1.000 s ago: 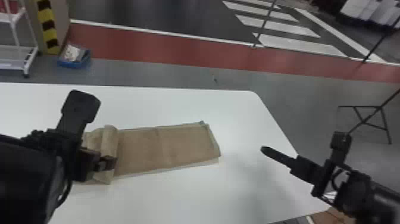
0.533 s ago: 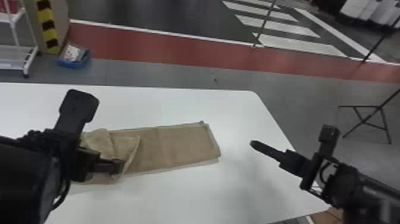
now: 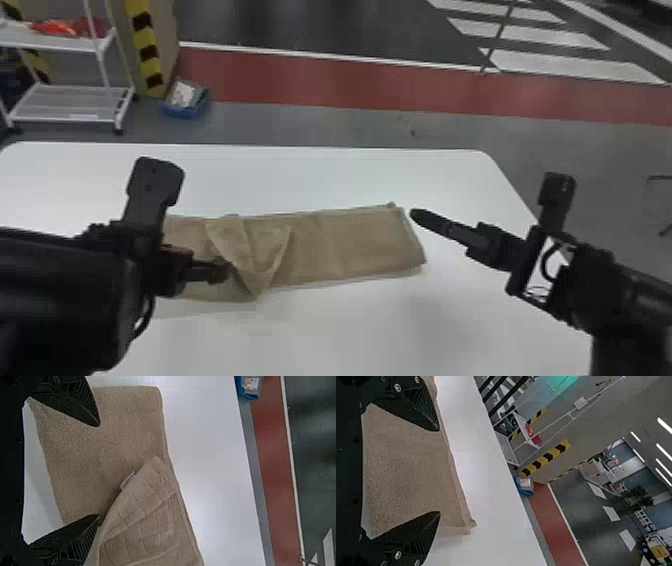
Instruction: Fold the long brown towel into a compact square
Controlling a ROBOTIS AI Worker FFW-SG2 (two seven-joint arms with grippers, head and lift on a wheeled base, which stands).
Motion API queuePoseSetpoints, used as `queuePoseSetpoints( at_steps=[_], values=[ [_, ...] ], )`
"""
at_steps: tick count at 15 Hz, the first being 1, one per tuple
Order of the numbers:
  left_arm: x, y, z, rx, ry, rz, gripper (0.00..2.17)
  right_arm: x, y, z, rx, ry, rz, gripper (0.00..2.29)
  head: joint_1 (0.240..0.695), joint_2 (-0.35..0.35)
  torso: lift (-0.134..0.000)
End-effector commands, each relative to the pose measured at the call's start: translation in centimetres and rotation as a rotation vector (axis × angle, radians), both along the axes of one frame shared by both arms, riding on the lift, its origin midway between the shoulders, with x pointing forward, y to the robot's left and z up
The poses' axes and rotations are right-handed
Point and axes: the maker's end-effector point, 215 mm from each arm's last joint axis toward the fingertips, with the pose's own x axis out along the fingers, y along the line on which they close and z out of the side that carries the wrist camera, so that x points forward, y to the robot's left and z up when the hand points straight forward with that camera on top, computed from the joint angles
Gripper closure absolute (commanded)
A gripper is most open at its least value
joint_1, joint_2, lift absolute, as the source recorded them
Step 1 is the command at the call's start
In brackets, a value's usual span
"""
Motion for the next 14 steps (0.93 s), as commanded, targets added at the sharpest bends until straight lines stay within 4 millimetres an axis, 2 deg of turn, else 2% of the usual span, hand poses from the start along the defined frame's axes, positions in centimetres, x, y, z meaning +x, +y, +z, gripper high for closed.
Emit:
queuePoseSetpoints(
  at_steps=[1, 2, 4, 9, 12, 14],
  values=[
    [1.8, 0.7, -1.6, 0.022, -0.021, 0.01, 0.09, -1.0, 0.8, 0.8, -0.013, -0.009, 0.016, 0.15, 0.695, -0.158, -0.124],
    [2.7, 1.3, -2.0, 0.033, -0.032, 0.019, 0.09, -1.6, 0.7, 1.0, -0.015, -0.008, 0.015, 0.15, 0.695, -0.147, -0.124],
    [3.6, 1.1, -2.5, 0.035, -0.045, 0.007, 0.13, -2.4, -0.3, 1.2, -0.019, -0.003, -0.005, 0.15, 0.695, -0.134, -0.124],
    [3.5, -0.6, -3.4, 0.007, -0.035, -0.034, 0.14, -3.9, -2.5, 1.6, -0.005, 0.004, -0.048, 0.15, 0.695, -0.165, -0.124],
    [2.8, -2.2, -3.9, -0.037, -0.019, -0.059, 0.15, -4.6, -3.5, 1.5, -0.012, 0.008, -0.069, 0.15, 0.695, -0.187, -0.124],
    [1.6, -4.6, -4.3, -0.07, -0.006, -0.104, 0.15, -5.2, -4.5, 1.1, -0.017, 0.016, -0.09, 0.15, 0.695, -0.212, -0.124]
  ],
)
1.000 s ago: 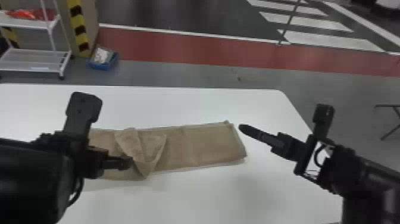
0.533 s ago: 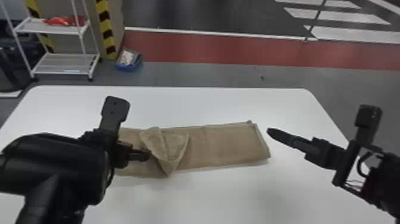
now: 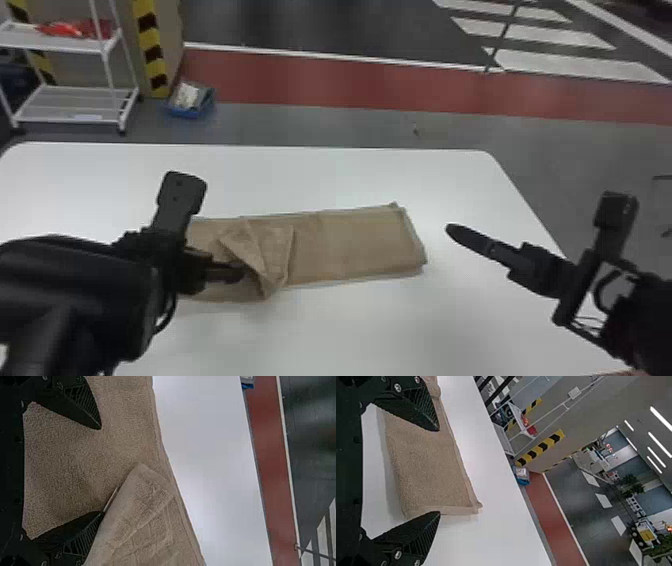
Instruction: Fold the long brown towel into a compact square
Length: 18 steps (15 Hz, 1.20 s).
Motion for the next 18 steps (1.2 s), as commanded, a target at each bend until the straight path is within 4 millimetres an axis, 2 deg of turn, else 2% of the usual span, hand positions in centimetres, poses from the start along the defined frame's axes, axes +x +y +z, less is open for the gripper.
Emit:
queuePoseSetpoints(
  at_steps=[1, 3, 6, 10, 12, 14, 16, 18],
  values=[
    [-1.9, -3.3, -0.5, -0.059, 0.029, -0.058, 0.15, -0.7, -0.9, -0.4, 0.007, 0.007, -0.021, 0.15, 0.695, -0.225, -0.124],
    [-3.1, -5.9, -0.1, -0.084, 0.032, -0.106, 0.18, -1.2, -1.4, -0.8, 0.006, 0.016, -0.031, 0.15, 0.695, -0.274, -0.124],
    [-4.1, -9.0, 1.7, -0.118, 0.014, -0.17, 0.19, -1.7, -1.5, -1.4, 0.002, 0.03, -0.035, 0.15, 0.695, -0.325, -0.124],
    [-5.9, -11.6, 1.5, -0.198, 0.056, -0.236, 0.19, -1.9, -1.7, -1.9, -0.012, 0.038, -0.04, 0.15, 0.695, -0.35, -0.124],
    [-5.9, -11.8, 1.9, -0.213, 0.05, -0.241, 0.19, -1.9, -1.7, -2.2, -0.017, 0.043, -0.041, 0.15, 0.695, -0.35, -0.124],
    [-5.0, -11.0, 3.8, -0.229, 0.01, -0.224, 0.19, -1.5, -0.1, -2.3, -0.017, 0.045, -0.008, 0.15, 0.695, -0.35, -0.124],
    [-3.2, -8.9, 6.5, -0.247, -0.052, -0.179, 0.19, -0.4, 2.9, -2.4, -0.016, 0.039, 0.053, 0.15, 0.695, -0.35, -0.124],
    [-1.1, -6.6, 7.2, -0.24, -0.075, -0.128, 0.19, 0.6, 4.6, -2.5, -0.046, 0.021, 0.087, 0.15, 0.695, -0.35, -0.124]
  ],
)
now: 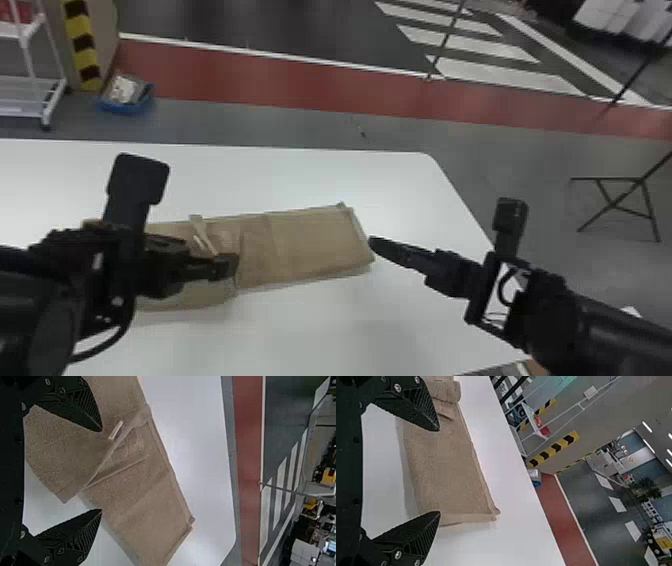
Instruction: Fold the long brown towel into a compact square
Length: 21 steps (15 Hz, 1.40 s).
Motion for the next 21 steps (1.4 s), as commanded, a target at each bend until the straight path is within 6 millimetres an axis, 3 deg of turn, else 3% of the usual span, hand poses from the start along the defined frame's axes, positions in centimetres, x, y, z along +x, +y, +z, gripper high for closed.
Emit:
queuePoseSetpoints(
  at_steps=[1, 5, 7, 11, 13, 17, 19, 21],
  values=[
    [2.2, 2.4, -0.3, 0.005, -0.005, 0.061, 0.2, 0.9, 2.1, -0.1, -0.016, -0.016, 0.042, 0.15, 0.695, -0.302, -0.124],
    [5.8, 3.0, -3.6, 0.018, -0.044, 0.077, 0.2, 0.6, 2.7, -0.1, -0.021, -0.016, 0.054, 0.15, 0.695, -0.227, -0.124],
    [5.7, 2.6, -4.4, -0.01, -0.015, 0.068, 0.2, 0.2, 1.9, -0.2, -0.024, -0.01, 0.037, 0.15, 0.695, -0.222, -0.124],
    [4.1, -1.2, -2.9, -0.106, -0.006, -0.031, 0.21, 0.5, 1.1, -0.5, -0.051, -0.003, 0.018, 0.15, 0.695, -0.257, -0.124],
    [1.9, -4.5, -1.9, -0.213, 0.023, -0.121, 0.21, 0.9, 1.0, -0.7, -0.057, 0.001, 0.014, 0.15, 0.695, -0.282, -0.124],
    [-1.5, -8.7, -0.1, -0.334, 0.05, -0.254, 0.21, 1.4, 1.1, -1.1, -0.058, 0.003, 0.014, 0.15, 0.695, -0.35, -0.124],
    [-0.7, -7.8, 1.0, -0.336, 0.023, -0.234, 0.21, 1.4, 1.1, -1.2, -0.059, 0.007, 0.014, 0.15, 0.695, -0.35, -0.124],
    [1.5, -5.4, 3.1, -0.333, -0.035, -0.178, 0.2, 1.7, 2.5, -1.5, -0.055, 0.013, 0.038, 0.15, 0.695, -0.35, -0.124]
  ],
)
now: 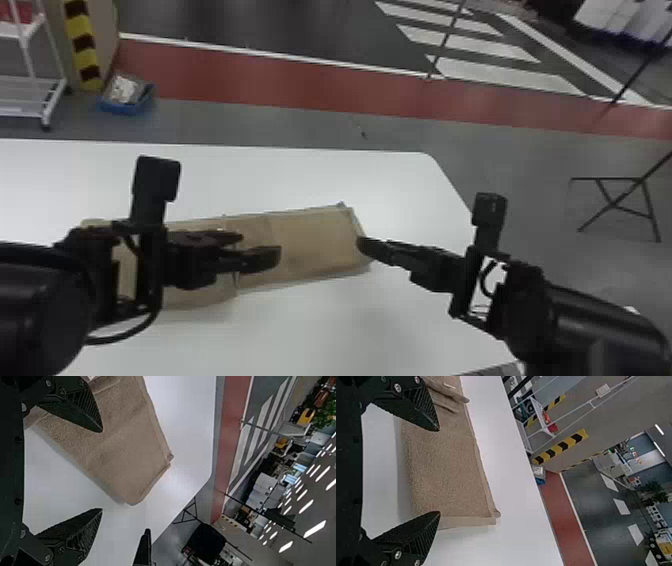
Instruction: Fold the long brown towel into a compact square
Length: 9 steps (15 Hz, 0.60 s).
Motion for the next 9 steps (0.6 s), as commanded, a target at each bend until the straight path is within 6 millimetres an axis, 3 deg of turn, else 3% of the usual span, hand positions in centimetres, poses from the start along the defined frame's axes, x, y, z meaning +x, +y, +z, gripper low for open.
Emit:
queuePoseSetpoints(
  at_steps=[1, 3, 5, 7, 9],
  values=[
    [2.6, 3.3, 3.1, -0.016, -0.061, 0.086, 0.2, 0.5, 2.6, -0.3, 0.015, 0.006, 0.046, 0.15, 0.695, -0.35, -0.124],
    [3.8, 6.6, 5.0, -0.032, -0.096, 0.156, 0.2, 1.6, 5.0, -0.4, 0.01, 0.001, 0.085, 0.15, 0.695, -0.317, -0.124],
    [3.6, 9.3, 6.1, -0.04, -0.116, 0.209, 0.2, 2.2, 7.9, -0.6, 0.01, 0.008, 0.141, 0.15, 0.695, -0.232, -0.124],
    [3.1, 11.6, 6.1, -0.058, -0.11, 0.254, 0.2, 2.5, 11.2, -2.0, -0.006, 0.031, 0.195, 0.15, 0.695, -0.184, -0.124],
    [2.7, 15.5, 4.5, -0.015, -0.098, 0.3, 0.2, 2.8, 14.3, -3.1, -0.02, 0.027, 0.249, 0.15, 0.695, -0.109, -0.124]
  ],
)
